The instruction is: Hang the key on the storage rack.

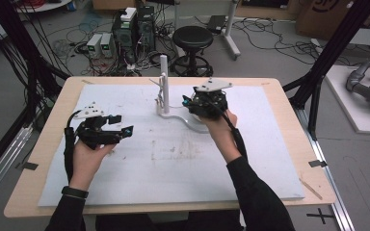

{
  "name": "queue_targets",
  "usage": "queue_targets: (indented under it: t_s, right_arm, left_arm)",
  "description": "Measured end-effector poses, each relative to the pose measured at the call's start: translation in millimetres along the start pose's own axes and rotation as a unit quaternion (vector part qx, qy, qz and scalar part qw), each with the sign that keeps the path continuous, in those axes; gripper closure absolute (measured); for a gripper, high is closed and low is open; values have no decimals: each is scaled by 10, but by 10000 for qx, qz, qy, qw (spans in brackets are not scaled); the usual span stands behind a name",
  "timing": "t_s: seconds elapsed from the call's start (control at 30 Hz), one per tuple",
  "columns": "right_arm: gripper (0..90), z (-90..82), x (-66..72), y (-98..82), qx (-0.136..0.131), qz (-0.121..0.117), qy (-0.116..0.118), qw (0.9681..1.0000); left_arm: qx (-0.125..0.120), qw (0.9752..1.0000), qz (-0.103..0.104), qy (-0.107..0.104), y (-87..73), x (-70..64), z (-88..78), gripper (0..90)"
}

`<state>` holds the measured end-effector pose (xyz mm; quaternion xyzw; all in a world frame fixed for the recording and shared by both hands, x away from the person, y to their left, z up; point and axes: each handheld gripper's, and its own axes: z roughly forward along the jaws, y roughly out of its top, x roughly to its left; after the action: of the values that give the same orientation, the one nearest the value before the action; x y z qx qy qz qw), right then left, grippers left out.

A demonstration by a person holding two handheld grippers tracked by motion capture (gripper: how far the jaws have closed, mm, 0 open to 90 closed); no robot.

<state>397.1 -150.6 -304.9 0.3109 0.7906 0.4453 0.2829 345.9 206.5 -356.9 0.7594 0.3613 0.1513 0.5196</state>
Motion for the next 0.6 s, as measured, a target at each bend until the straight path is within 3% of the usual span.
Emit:
queue_targets:
  t_s: [0.1, 0.3, 0.6]
  right_arm:
    - [466, -84, -76, -94, 61, 68, -13, 10000]
    - [407, -428, -460, -532, 170, 474, -117, 9987]
    - [312, -769, -881, -1000, 251, 1106, -217, 9933]
  left_arm:
    - [17, 10000, 2, -42, 24, 3, 32, 306]
    - [133, 9999, 74, -69, 77, -18, 121, 305]
    - [190, 9997, 127, 55, 93, -30, 120, 298]
